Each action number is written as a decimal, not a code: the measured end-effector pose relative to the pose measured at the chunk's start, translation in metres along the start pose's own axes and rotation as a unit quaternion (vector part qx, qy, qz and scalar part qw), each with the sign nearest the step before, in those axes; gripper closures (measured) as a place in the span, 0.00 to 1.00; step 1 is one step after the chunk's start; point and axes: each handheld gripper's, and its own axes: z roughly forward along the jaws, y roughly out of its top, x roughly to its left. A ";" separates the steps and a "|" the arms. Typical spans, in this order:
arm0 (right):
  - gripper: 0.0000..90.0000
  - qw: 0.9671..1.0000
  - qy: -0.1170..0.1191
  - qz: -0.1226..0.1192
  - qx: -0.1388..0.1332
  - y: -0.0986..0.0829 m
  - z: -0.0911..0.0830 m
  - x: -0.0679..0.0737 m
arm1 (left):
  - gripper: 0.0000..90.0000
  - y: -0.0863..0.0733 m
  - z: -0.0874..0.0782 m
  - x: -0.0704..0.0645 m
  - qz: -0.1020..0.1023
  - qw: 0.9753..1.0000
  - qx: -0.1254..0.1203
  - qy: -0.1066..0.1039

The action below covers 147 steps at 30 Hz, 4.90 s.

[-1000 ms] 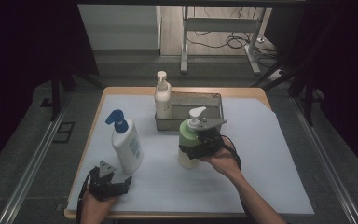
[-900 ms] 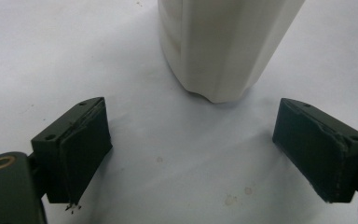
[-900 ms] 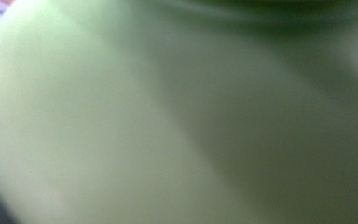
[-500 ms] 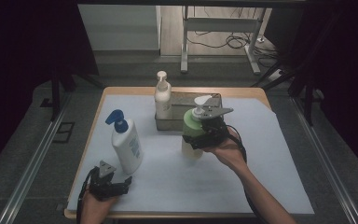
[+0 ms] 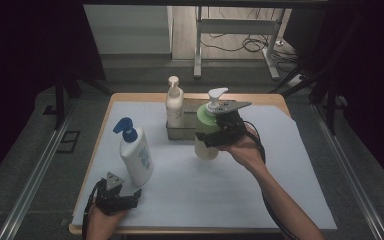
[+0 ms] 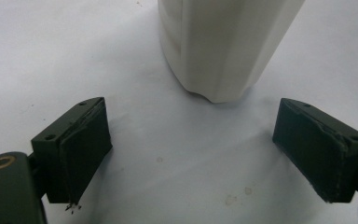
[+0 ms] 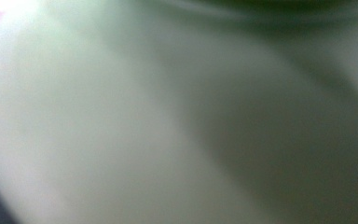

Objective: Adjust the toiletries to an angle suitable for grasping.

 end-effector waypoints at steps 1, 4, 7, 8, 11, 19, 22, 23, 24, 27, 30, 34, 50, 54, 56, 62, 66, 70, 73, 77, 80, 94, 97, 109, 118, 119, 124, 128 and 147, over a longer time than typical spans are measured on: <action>0.14 1.000 0.000 0.000 0.000 0.002 -0.001 -0.001 | 0.12 0.000 0.000 0.000 0.000 1.000 0.000 0.000; 0.14 1.000 -0.001 0.004 -0.001 0.008 0.000 -0.004 | 0.12 0.000 0.000 0.000 0.000 1.000 0.000 0.000; 0.14 1.000 -0.007 0.007 -0.003 0.014 0.001 -0.007 | 0.12 0.000 0.000 0.000 0.000 1.000 0.000 0.000; 0.14 1.000 -0.009 0.007 -0.003 0.016 0.002 -0.008 | 0.12 0.000 0.000 0.000 0.000 1.000 0.000 0.000; 0.14 1.000 -0.013 0.011 -0.004 0.021 0.004 -0.011 | 0.12 0.000 0.000 0.000 0.000 1.000 0.000 0.000; 0.14 0.999 -0.030 0.015 -0.009 0.033 0.013 -0.020 | 0.12 0.000 0.000 0.000 0.000 1.000 0.000 0.000; 0.14 0.999 -0.036 0.016 -0.010 0.037 0.016 -0.024 | 0.12 0.000 0.000 0.000 0.000 1.000 0.000 0.000; 0.14 0.999 -0.038 0.019 -0.011 0.038 0.017 -0.025 | 0.12 0.000 0.000 0.000 0.000 1.000 0.000 0.000; 0.14 0.999 -0.039 0.020 -0.012 0.039 0.018 -0.027 | 0.12 0.000 0.000 0.000 -0.001 1.000 0.000 0.000; 0.14 0.999 -0.045 0.023 -0.011 0.042 0.022 -0.031 | 0.12 0.000 0.000 0.000 0.000 1.000 0.000 0.000; 0.14 0.998 -0.052 0.026 -0.013 0.044 0.026 -0.035 | 0.12 0.000 0.000 0.000 -0.001 1.000 0.000 0.000; 0.14 0.998 -0.058 0.032 -0.014 0.045 0.031 -0.041 | 0.12 0.000 0.000 0.000 0.000 1.000 0.001 0.000; 0.14 0.994 -0.094 0.044 -0.014 0.049 0.051 -0.061 | 0.12 0.000 0.000 0.000 0.000 1.000 0.002 -0.001; 0.14 0.994 -0.099 0.045 -0.013 0.047 0.057 -0.065 | 0.12 0.000 0.000 0.000 -0.001 1.000 0.002 -0.001; 0.14 0.994 -0.102 0.045 -0.012 0.045 0.059 -0.066 | 0.12 0.000 0.000 0.000 0.000 1.000 0.002 -0.001; 0.14 0.994 -0.104 0.044 -0.004 0.039 0.069 -0.068 | 0.12 0.000 0.000 0.000 -0.001 1.000 0.002 -0.001; 0.14 0.994 -0.101 0.044 0.003 0.036 0.073 -0.068 | 0.12 0.000 0.000 0.000 -0.001 1.000 0.002 -0.001; 0.14 0.994 -0.097 0.041 0.009 0.034 0.076 -0.067 | 0.12 0.000 0.000 0.000 -0.001 1.000 0.002 -0.001; 0.14 0.994 -0.096 0.041 0.014 0.032 0.078 -0.067 | 0.12 0.000 0.000 0.000 0.000 1.000 0.002 -0.001; 0.14 0.994 -0.095 0.042 0.022 0.027 0.083 -0.068 | 0.12 0.000 0.000 0.000 0.000 1.000 0.002 0.000; 0.14 0.994 -0.095 0.044 0.028 0.023 0.086 -0.069 | 0.12 0.000 0.000 0.000 0.000 1.000 0.002 0.000; 0.14 0.993 -0.090 0.056 0.049 0.005 0.103 -0.072 | 0.12 0.000 0.000 0.000 -0.001 1.000 0.002 0.000; 0.14 0.993 -0.088 0.063 0.053 0.003 0.105 -0.074 | 0.12 0.000 0.000 0.000 0.000 1.000 0.002 0.000; 0.13 0.993 -0.080 0.068 0.055 0.000 0.108 -0.078 | 0.12 0.000 0.000 0.000 0.000 1.000 0.002 0.000; 0.13 0.994 -0.076 0.063 0.045 -0.003 0.107 -0.079 | 0.12 0.000 0.000 0.000 0.000 1.000 0.002 0.000; 0.12 0.994 -0.075 0.061 0.044 -0.003 0.106 -0.079 | 0.12 0.000 0.000 0.000 0.000 1.000 0.002 0.000; 0.11 0.995 -0.075 0.054 0.039 -0.004 0.101 -0.078 | 0.12 0.000 0.000 0.000 0.000 1.000 0.002 0.000; 0.12 0.995 -0.072 0.054 0.031 -0.005 0.094 -0.078 | 0.12 0.000 0.000 0.000 0.000 1.000 0.002 0.000; 0.33 0.997 -0.048 0.057 0.026 -0.033 0.065 -0.078 | 0.12 0.000 0.000 0.000 0.000 1.000 0.002 0.000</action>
